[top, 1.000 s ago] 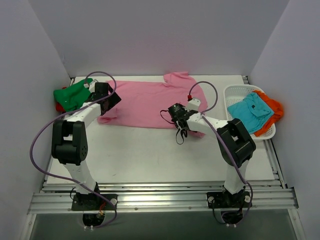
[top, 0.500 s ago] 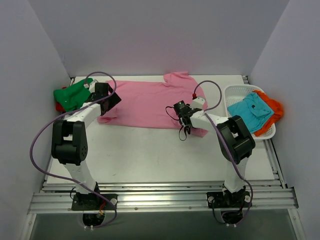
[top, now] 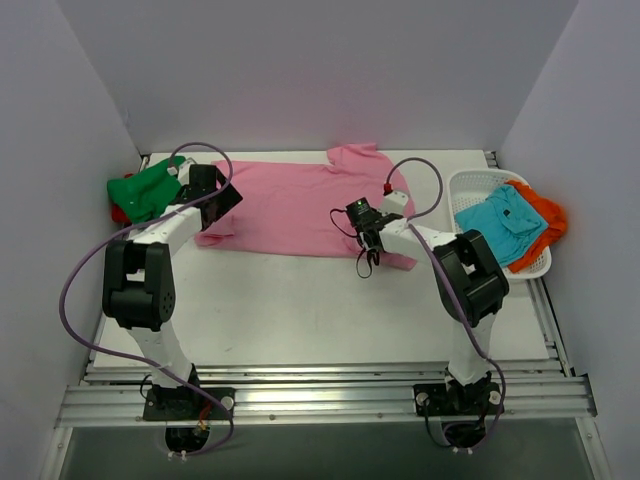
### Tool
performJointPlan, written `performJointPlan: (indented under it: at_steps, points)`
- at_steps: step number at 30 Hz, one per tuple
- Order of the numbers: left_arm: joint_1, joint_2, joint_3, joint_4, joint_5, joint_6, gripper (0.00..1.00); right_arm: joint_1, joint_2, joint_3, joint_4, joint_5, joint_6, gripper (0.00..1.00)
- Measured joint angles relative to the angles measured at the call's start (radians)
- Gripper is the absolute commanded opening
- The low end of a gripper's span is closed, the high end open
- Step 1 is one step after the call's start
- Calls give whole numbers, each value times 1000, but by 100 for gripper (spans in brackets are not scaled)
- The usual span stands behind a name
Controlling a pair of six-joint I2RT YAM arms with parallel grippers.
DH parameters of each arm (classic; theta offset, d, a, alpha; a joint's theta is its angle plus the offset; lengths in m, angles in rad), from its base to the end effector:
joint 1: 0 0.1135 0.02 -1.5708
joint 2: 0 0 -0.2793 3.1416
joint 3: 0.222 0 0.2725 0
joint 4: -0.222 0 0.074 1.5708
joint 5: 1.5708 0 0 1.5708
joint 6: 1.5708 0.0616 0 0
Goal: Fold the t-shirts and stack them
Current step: Fold the tshirt
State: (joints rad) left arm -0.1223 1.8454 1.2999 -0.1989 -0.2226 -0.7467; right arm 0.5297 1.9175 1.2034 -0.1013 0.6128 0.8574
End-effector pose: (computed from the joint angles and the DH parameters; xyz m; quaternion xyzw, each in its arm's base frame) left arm 0.4510 -0.0417 0.2049 -0.3220 0.8525 -0.0757 0.4048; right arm 0.3979 0.1919 0.1569 0.2543 0.8562 0.0092 0.4496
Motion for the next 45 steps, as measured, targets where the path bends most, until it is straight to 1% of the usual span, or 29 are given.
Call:
performJointPlan:
  at_steps: [6, 11, 16, 18, 19, 20, 23, 26, 27, 32, 38, 39, 40, 41, 42, 43, 45]
  points:
    - [0, 0, 0, 3, 0, 0, 97, -36, 49, 52, -19, 10, 29, 0]
    - [0, 0, 0, 6, 2, 0, 97, -147, 141, 119, -38, 25, 78, 0]
    - [1, 0, 0, 9, 7, 1, 97, -225, 192, 202, -64, 30, 120, 1]
    - [2, 0, 0, 9, 8, 1, 97, -243, 198, 210, -64, 27, 127, 11]
    - [2, 0, 0, 10, 8, 1, 97, -248, 200, 212, -63, 26, 130, 20]
    - [3, 0, 0, 10, 9, 1, 97, -250, 200, 213, -60, 24, 132, 20]
    - [4, 0, 0, 10, 12, 1, 97, -251, 200, 214, -53, 18, 130, 16]
    - [5, 0, 0, 10, 13, 1, 97, -251, 200, 214, -53, 16, 124, 5]
    - [5, 0, 0, 10, 14, 1, 97, -251, 199, 214, -54, 14, 121, 0]
    - [5, 0, 0, 15, 15, 1, 98, -262, 200, 259, -81, -2, 108, 0]
    - [5, 0, 0, 17, 19, 1, 98, -309, 224, 402, -100, -18, 107, 0]
    - [6, 0, 0, 18, 19, 1, 97, -321, 226, 412, -100, -21, 107, 7]
    - [6, 0, 0, 18, 19, 1, 98, -333, 226, 414, -100, -23, 108, 19]
    - [6, 0, 0, 18, 19, 1, 98, -345, 226, 415, -101, -23, 110, 35]
    - [6, 0, 0, 18, 19, 1, 98, -356, 227, 415, -102, -24, 110, 56]
    - [6, 0, 0, 19, 19, 1, 98, -367, 228, 416, -104, -24, 112, 67]
    - [6, 0, 0, 19, 19, 1, 98, -388, 234, 422, -112, -27, 105, 84]
